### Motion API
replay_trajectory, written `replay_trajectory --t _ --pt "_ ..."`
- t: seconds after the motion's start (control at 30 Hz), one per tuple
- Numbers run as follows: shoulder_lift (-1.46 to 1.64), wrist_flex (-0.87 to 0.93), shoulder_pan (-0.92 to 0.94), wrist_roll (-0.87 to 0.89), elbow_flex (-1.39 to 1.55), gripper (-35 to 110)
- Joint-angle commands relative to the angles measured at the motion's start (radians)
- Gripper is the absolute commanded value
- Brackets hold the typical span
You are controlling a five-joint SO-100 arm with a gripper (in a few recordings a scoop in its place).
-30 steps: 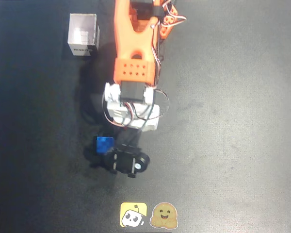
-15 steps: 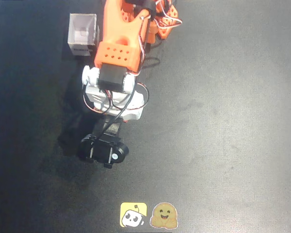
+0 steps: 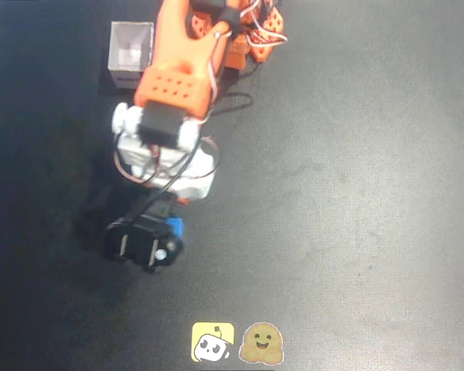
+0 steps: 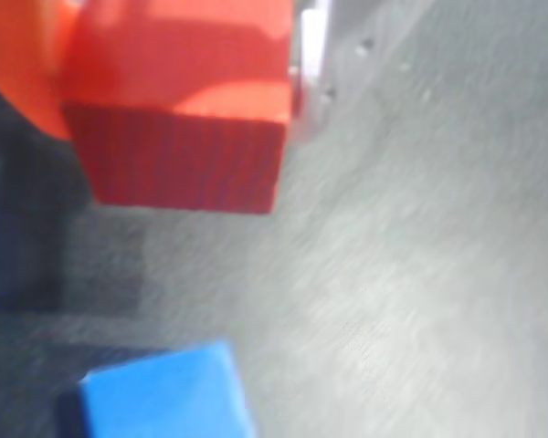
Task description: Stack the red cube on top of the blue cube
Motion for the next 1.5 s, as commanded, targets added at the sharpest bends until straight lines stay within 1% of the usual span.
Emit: replay_trajectory --t 0.0,0.67,0.87,1.03,1.47 --pt "-0.014 0.003 0.012 -0.002 -0.077 0" --pt "-0.213 0.003 0.035 0.109 -0.238 0" --pt "-0.275 0.084 0.037 0.130 -0.350 0" --pt "-0.319 0.095 0.037 0.137 -0.396 0" --pt "-0.328 0.060 0.037 -0.114 -0.393 0"
